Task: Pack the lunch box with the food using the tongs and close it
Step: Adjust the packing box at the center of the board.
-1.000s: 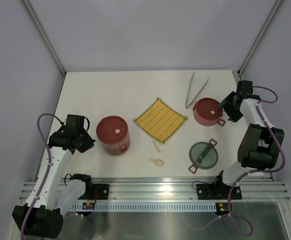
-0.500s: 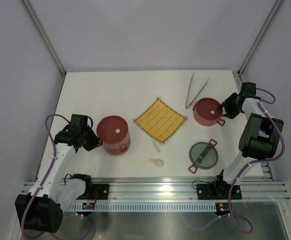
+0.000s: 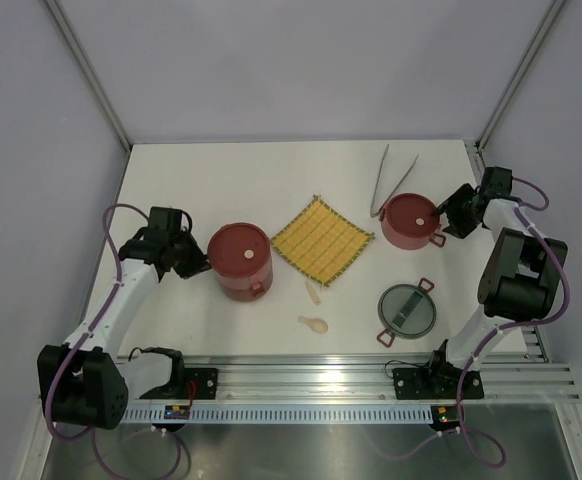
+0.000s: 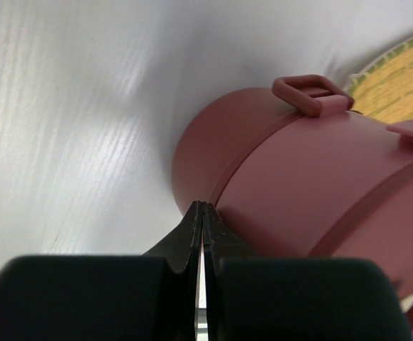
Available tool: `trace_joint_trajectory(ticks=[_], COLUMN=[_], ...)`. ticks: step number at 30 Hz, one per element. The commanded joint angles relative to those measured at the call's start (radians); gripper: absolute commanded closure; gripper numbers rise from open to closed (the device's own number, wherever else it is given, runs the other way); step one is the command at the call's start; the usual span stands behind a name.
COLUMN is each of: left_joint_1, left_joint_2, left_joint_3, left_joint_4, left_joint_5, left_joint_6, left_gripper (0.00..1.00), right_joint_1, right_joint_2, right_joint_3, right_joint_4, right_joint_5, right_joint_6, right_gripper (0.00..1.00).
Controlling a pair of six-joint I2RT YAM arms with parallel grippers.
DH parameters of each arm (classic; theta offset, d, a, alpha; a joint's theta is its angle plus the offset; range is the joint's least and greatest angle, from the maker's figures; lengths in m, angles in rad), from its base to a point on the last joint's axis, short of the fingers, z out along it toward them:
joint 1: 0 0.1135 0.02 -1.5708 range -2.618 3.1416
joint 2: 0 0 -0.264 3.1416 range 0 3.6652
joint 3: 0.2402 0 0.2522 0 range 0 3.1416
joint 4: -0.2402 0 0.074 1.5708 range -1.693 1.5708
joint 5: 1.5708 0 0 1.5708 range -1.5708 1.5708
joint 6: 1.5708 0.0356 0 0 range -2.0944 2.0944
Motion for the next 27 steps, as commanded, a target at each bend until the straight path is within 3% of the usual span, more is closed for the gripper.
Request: trace_joint_trajectory(ticks=[1, 4, 10, 15, 19, 21, 25, 27], left_joint_1=[-0.017, -0.023, -0.025, -0.025, -0.026, -0.029, -0.029, -0.023], left_joint_2=[-0.037, -0.059, -0.129, -0.039, 0.05, 0.078, 0.112, 0.115], left_joint_3=[0.037, 0.065, 0.19, 0.339, 0.437, 0.491, 0.574, 0.602], left_joint_4=[0.099, 0.078, -0.002, -0.051, -0.048, -0.054, -0.099, -0.116], left_joint_5=[0.092, 0.087, -0.08, -0.173, -0.121, -0.132, -0.189, -0.21], left_joint_6=[0.012, 0.029, 0.128, 0.182, 0.208, 0.219, 0.236, 0.244], left_gripper=[1.0, 1.0, 1.0, 0.95, 0.85, 0.81, 0.59, 0.55], right_joint_1=[-0.002, -0.002, -0.002, 0.074, 0.273, 0.45, 0.798, 0.986], right_joint_2=[-0.071, -0.095, -0.189, -0.345, -0.422, -0.451, -0.454, -0.424], right_joint_3=[0.002, 0.003, 0.006, -0.018, -0.018, -0.029, -0.081, -0.113], right_joint_4=[0.003, -0.011, -0.065, -0.111, -0.161, -0.157, -0.071, -0.005], right_joint_5=[0.0, 0.008, 0.06, 0.087, 0.152, 0.158, 0.225, 0.319], right_joint_6=[-0.012, -0.009, -0.033, -0.062, -0.069, -0.05, -0.021, -0.033], right_gripper=[0.36, 0.33, 0.3, 0.31, 0.31, 0.3, 0.24, 0.23])
